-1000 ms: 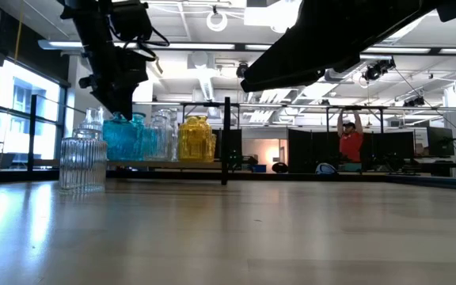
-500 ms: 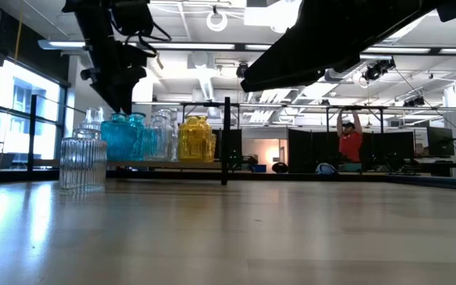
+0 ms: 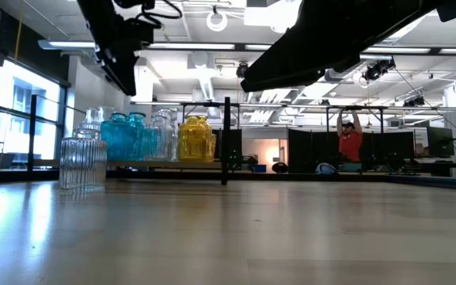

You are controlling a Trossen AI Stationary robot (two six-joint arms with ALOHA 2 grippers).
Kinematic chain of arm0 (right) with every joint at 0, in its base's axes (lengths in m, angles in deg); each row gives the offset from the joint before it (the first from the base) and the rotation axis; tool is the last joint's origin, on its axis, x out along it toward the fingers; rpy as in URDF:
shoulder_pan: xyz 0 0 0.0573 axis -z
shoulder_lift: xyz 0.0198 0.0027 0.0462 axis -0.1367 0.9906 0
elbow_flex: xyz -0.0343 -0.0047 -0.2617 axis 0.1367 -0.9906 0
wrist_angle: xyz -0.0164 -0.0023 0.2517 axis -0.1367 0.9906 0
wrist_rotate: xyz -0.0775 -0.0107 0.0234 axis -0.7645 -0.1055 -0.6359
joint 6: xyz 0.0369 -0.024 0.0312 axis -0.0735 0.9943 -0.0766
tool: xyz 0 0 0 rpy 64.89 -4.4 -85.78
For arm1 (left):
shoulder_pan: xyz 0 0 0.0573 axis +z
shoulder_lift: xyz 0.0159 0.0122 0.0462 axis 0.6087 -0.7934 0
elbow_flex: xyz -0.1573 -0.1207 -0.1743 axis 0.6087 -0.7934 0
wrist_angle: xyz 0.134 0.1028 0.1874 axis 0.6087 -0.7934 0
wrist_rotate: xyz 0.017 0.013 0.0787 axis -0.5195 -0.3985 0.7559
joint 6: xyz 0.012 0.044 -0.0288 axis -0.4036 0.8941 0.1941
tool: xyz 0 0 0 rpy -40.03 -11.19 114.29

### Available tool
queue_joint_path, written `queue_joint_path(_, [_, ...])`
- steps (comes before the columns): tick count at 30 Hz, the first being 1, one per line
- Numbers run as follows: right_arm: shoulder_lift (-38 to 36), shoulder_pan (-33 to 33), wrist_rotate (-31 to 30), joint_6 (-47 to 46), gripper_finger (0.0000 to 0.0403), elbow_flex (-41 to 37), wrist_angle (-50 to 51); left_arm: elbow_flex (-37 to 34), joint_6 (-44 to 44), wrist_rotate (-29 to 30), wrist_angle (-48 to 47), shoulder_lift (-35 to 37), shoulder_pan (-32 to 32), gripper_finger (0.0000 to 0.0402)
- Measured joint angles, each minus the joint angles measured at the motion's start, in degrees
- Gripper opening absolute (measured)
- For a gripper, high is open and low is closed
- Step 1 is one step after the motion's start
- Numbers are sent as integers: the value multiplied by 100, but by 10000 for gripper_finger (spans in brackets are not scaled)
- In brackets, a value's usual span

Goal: Sort vases onto shelf
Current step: Put the blue vase on the shelf aligned with the other blue vase

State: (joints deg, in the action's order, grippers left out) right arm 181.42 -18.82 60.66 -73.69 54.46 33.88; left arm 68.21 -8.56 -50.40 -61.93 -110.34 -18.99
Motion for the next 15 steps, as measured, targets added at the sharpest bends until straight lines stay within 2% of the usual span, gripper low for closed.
queue_joint_path(5, [0,0,0,0,138,-2,4,-234,119,-446,-48,-2,-517,87])
queue_joint_path(11, [0,0,0,0,138,-2,9,-800,-320,-167,43,-2,-477,15])
queue_joint_path(15, [0,0,0,0,138,-1,9,-1026,-450,-63,529,-2,-295,4])
